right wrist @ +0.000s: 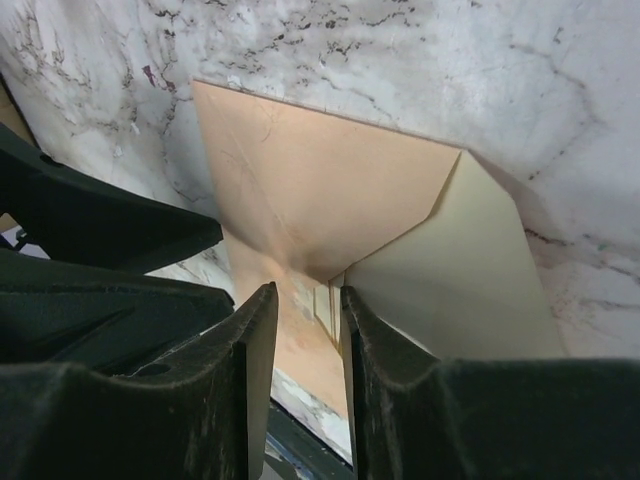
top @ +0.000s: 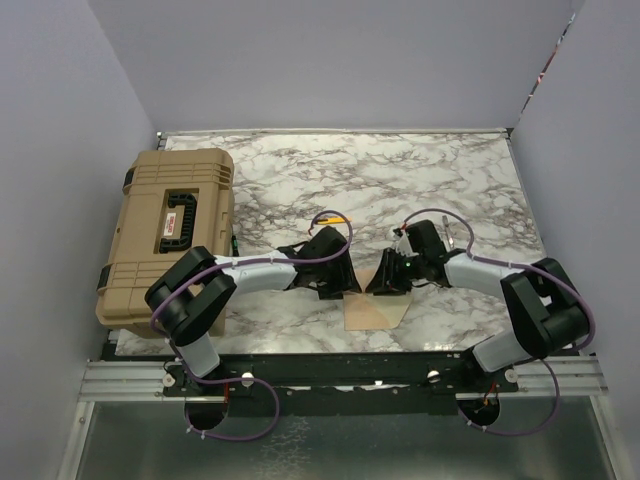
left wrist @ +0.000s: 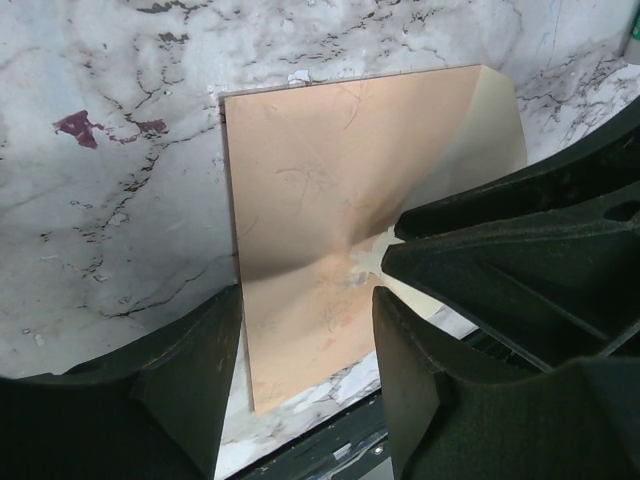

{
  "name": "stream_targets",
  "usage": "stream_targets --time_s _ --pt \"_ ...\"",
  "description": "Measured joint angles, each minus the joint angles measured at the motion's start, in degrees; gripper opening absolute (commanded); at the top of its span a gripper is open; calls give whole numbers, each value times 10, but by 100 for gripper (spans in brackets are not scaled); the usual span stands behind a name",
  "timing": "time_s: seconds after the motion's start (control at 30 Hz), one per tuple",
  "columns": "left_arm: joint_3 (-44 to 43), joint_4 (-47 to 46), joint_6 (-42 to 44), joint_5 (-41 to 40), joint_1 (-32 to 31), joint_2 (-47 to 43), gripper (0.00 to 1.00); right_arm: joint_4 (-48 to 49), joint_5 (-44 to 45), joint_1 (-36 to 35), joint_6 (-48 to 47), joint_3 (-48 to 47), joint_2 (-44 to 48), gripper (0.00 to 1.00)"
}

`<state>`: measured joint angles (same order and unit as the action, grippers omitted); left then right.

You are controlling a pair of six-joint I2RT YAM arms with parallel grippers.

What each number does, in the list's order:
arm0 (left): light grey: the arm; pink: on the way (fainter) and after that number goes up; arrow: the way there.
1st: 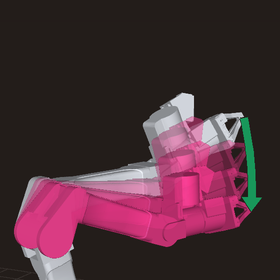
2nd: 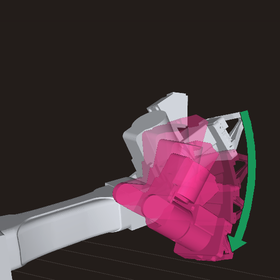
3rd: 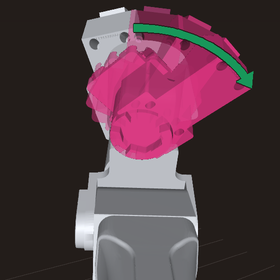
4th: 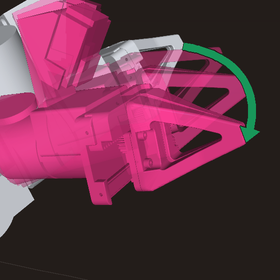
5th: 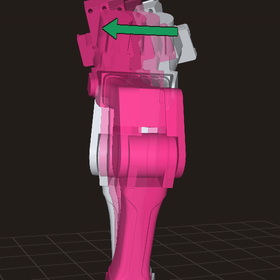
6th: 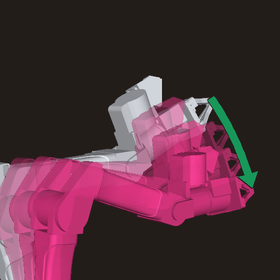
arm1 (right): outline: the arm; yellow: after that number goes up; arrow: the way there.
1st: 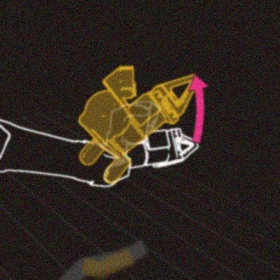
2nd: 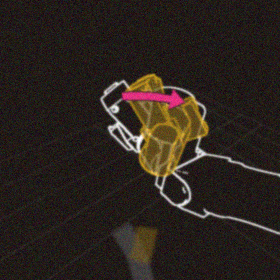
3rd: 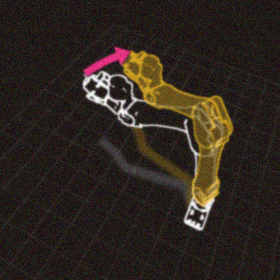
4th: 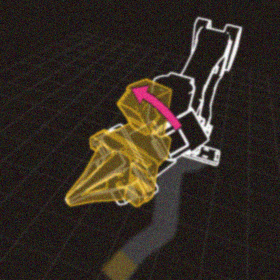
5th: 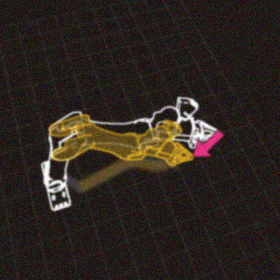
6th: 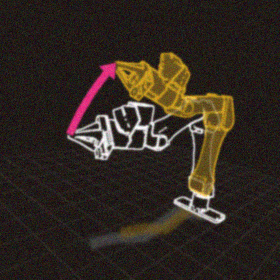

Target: Place the letter into the envelope and seal it

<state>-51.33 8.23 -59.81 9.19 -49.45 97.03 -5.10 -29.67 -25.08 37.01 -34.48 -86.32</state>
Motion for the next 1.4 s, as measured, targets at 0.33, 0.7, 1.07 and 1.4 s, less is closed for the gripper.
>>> stream_targets --time_s 0.33,0.7,1.07,1.4 --pt "15 12 1 -29 12 -24 58 -93 74 0 3 -5 118 44" --pt "25 47 62 -59 22 -74 69 -265 243 0 83 39 260 65" --pt "12 74 102 -61 22 -76 70 -245 227 0 114 89 267 50" --pt "-17 102 115 -94 29 -79 73 -138 193 0 103 43 145 47"
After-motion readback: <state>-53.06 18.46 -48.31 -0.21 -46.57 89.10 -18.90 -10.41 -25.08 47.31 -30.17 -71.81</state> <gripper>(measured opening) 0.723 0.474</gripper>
